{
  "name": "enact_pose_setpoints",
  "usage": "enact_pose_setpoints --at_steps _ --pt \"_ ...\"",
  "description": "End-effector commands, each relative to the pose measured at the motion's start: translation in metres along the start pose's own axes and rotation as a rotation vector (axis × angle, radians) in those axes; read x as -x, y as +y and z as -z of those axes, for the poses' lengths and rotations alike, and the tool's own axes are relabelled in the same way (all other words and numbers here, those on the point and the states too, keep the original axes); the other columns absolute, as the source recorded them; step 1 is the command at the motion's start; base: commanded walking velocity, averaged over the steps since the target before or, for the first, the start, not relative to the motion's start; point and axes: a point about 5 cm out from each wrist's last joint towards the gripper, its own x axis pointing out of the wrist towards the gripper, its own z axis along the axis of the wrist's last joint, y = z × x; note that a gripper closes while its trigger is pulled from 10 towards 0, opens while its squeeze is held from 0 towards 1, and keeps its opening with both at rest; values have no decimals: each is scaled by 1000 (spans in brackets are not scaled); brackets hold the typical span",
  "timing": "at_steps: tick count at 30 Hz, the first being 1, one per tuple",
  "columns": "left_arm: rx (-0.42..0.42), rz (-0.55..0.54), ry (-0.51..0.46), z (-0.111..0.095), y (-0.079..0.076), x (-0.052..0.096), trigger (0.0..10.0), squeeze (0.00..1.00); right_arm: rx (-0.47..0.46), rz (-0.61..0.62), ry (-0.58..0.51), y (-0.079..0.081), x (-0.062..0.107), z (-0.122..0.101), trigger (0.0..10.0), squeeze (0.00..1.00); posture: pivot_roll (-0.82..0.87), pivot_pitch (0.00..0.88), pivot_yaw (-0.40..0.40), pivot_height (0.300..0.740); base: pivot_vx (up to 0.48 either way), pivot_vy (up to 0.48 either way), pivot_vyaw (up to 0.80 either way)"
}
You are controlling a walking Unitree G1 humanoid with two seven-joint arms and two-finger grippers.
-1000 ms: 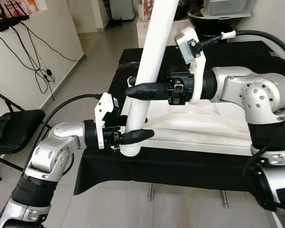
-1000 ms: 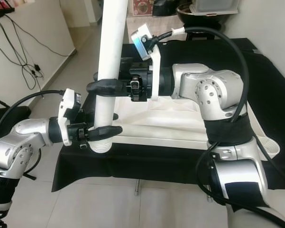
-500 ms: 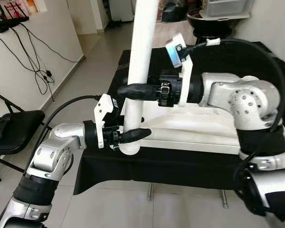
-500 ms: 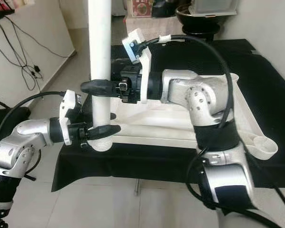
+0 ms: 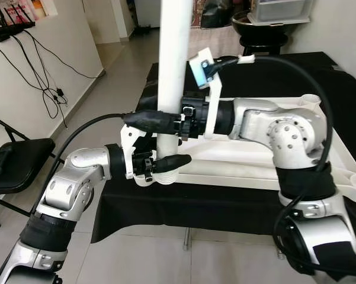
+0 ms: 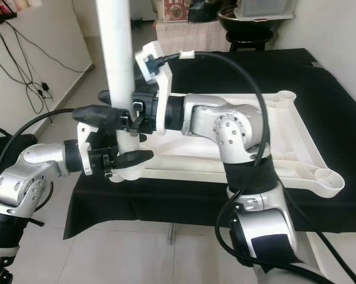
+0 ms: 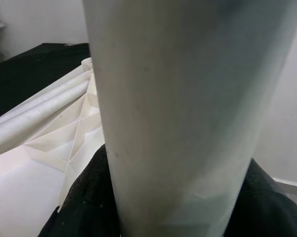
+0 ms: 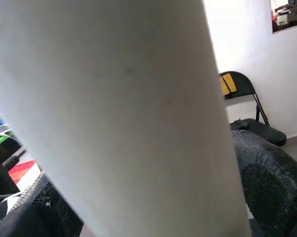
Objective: Building children table
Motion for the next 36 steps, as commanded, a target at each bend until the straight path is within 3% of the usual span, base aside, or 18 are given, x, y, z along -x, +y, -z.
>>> enact_pose_setpoints --at_steps 1,2,3,13,21,29,31,32,36 --pt "-32 30 -21 -6 -2 -5 0 0 -5 -9 -7 2 -6 2 6275 0 -85 54 86 740 0 0 0" --pt "-32 30 -21 -6 -2 -5 0 0 -5 -9 -7 2 -6 2 6275 0 -85 54 86 740 0 0 0" --pt "-32 32 -24 -7 -3 -5 0 0 -5 -9 -35 1 -6 -1 0 0 -85 54 86 740 0 0 0" --pt "-22 47 -35 -6 -6 -9 0 0 14 -54 -173 7 -3 -14 0 0 -83 53 86 740 0 0 0" --pt "-28 34 -51 -11 -3 -10 0 0 106 -23 -74 8 -5 -4 0 0 -82 52 85 740 0 0 0" --pt "-36 0 -63 -14 1 -8 0 0 120 26 -48 2 -2 -2 0 0 -82 50 84 740 0 0 0" --pt "-28 -16 -67 -14 3 -8 0 51 121 38 -47 0 -1 -3 0 0 -85 49 87 740 0 0 0" --pt "-16 -58 -73 -15 8 -6 10000 1000 122 53 -49 -2 0 -3 0 0 -86 47 87 740 0 0 0" --pt "-4 -142 -103 -20 19 -1 10000 1000 123 107 -67 -10 5 -5 0 0 -85 45 88 740 0 0 0"
